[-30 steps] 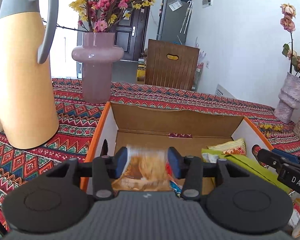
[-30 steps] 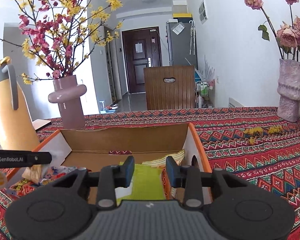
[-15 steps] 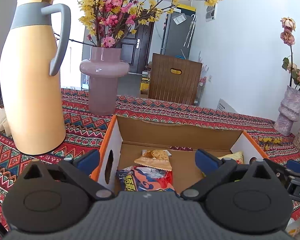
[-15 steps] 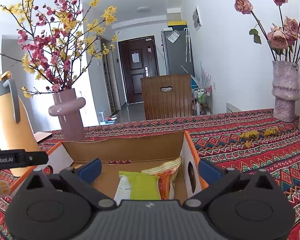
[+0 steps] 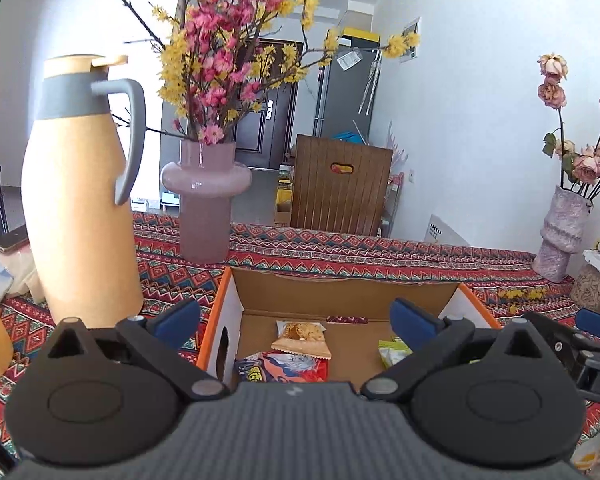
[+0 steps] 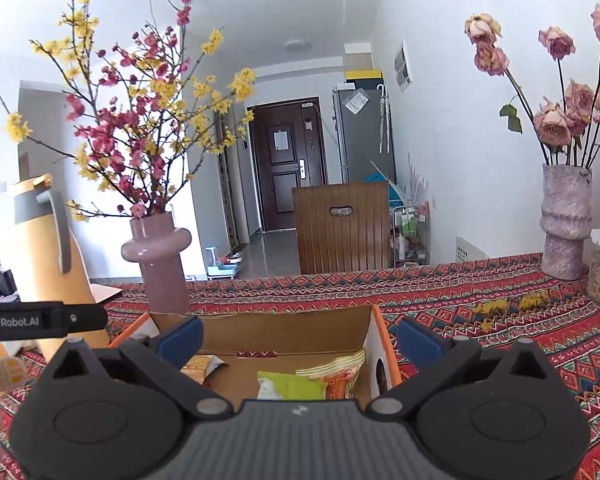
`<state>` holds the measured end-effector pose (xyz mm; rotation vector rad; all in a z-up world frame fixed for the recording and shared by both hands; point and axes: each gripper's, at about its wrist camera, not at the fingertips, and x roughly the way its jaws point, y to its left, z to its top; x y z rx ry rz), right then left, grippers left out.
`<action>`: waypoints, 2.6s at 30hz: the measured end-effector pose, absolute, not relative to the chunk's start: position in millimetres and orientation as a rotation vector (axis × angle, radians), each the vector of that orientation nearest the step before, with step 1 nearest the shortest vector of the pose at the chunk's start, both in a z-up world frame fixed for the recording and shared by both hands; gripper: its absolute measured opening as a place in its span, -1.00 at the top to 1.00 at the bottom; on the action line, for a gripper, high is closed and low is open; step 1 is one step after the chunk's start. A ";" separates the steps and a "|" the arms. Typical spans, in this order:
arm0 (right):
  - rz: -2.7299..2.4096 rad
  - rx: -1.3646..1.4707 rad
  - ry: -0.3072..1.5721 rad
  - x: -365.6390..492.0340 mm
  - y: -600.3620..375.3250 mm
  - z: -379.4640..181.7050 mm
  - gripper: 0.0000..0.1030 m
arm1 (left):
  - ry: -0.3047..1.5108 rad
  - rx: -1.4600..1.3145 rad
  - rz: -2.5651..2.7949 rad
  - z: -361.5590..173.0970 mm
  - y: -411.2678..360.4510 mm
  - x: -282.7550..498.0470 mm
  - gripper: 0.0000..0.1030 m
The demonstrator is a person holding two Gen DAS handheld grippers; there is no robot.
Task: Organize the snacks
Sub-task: 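Carry the cookie packet and lime-green bar into the box and open both tools, then reach the left tool to the pile and grasp a cookie packet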
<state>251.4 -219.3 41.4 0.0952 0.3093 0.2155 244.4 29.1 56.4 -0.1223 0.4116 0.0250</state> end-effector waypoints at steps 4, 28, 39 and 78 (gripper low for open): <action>0.226 0.101 0.311 230.0 -221.0 47.3 -1.00 | 0.403 -0.122 0.024 65.3 31.8 223.2 -1.00; 0.255 0.076 0.450 105.5 -238.3 5.6 -1.00 | 0.547 -0.070 -0.017 16.3 27.8 99.5 -1.00; 0.237 0.074 0.517 75.6 -252.5 -17.9 -1.00 | 0.661 -0.040 -0.072 -20.2 22.8 65.1 -1.00; 0.259 0.068 0.594 69.3 -246.2 -41.0 -1.00 | 0.668 0.001 -0.234 -31.7 5.9 33.7 0.17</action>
